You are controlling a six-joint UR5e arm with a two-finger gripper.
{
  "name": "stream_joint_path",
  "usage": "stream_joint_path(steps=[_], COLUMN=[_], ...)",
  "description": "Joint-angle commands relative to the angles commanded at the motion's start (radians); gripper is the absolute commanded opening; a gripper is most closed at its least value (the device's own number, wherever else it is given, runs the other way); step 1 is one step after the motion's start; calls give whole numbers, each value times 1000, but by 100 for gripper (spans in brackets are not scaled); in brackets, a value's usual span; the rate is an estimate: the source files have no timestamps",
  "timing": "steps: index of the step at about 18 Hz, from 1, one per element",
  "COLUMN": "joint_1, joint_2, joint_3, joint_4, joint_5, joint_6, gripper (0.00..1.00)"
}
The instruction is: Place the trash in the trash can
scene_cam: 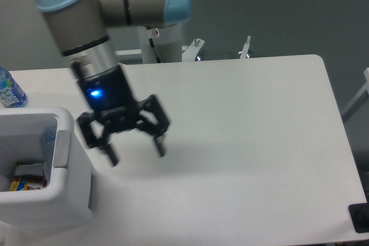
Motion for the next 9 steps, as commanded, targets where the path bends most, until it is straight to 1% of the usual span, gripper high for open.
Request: stream_joint_path(steps=[1,2,4,6,7,9], joint_1=[20,44,87,141,167,206], joint_2=[14,28,69,101,109,134], joint_3=[0,-2,-3,-3,-3,-5], joint_4=[-63,-114,-187,-269,-293,-307], joint_5=[-2,-6,-28,-73,-98,-141], joint_6=[69,127,207,267,292,320], gripper=[100,100,100,100,100,100])
